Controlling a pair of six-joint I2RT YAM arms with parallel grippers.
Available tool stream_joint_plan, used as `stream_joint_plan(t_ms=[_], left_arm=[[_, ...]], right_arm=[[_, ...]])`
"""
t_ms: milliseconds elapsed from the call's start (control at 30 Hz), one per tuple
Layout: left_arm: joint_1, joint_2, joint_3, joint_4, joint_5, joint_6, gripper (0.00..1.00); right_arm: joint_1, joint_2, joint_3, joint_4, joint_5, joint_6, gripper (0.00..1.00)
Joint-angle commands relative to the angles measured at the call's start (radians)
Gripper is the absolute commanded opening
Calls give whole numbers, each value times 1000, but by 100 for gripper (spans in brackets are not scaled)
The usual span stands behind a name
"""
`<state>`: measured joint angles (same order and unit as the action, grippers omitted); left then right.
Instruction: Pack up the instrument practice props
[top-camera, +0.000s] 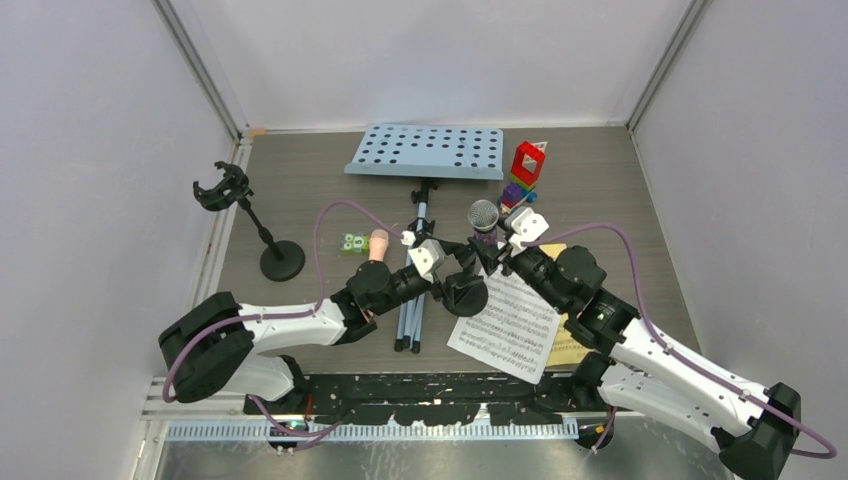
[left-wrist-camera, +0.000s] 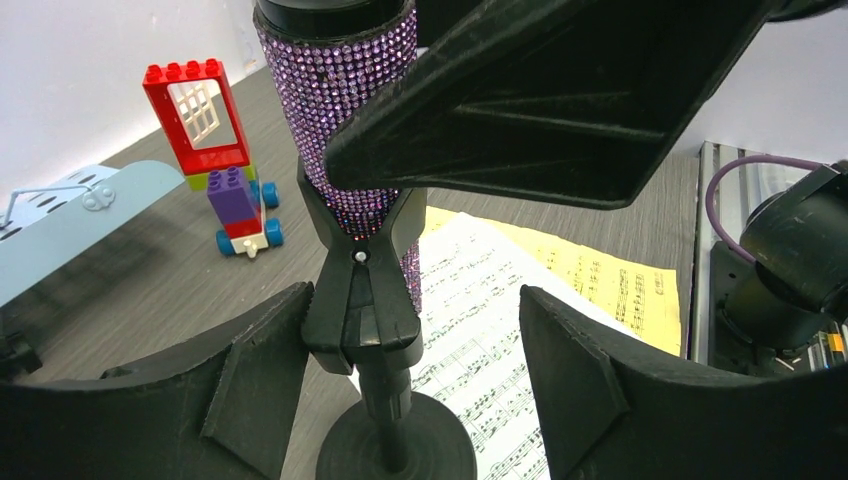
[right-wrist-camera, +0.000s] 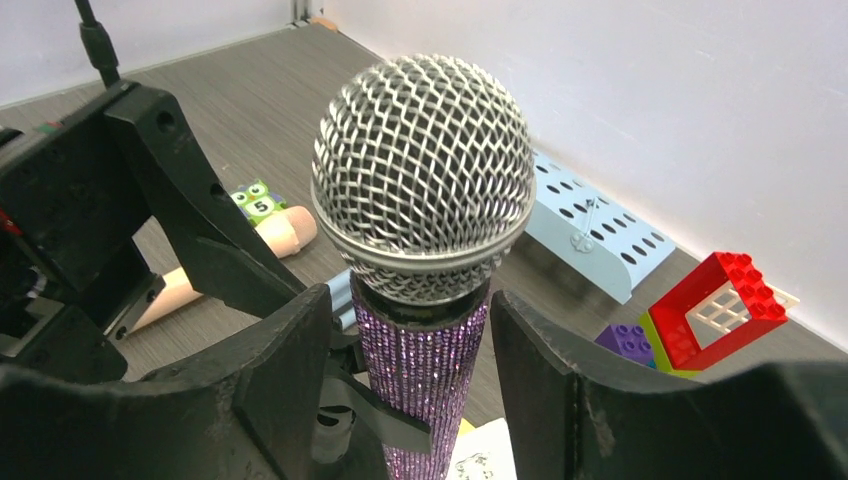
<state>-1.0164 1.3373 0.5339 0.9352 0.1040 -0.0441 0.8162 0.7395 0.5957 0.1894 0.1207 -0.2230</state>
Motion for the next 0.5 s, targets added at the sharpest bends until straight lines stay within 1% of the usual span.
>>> stream_joint_plan(t_ms=[0,200,333,367,400,467], left_arm=[[-4,-8,19,69,-24,14,75],[-4,16,22,89,-21,-7,71],[-5,25,21,97,-21,-13,71],[-5,27,20,99,-22,-14,71],[-5,27,20,100,-24,-15,71],[-5,27,17,102,-34,-18,71]], right_arm=[[0,-15,-20,92,35,-5,62],[0,-12,-28,106,53,-4,57],[0,-7,-30,125,54,-9,52],[0,-3,-29,124,54,-12,50],[0,0,-27,120,53,-15,44],[0,6,-22,104,42,-27,30]])
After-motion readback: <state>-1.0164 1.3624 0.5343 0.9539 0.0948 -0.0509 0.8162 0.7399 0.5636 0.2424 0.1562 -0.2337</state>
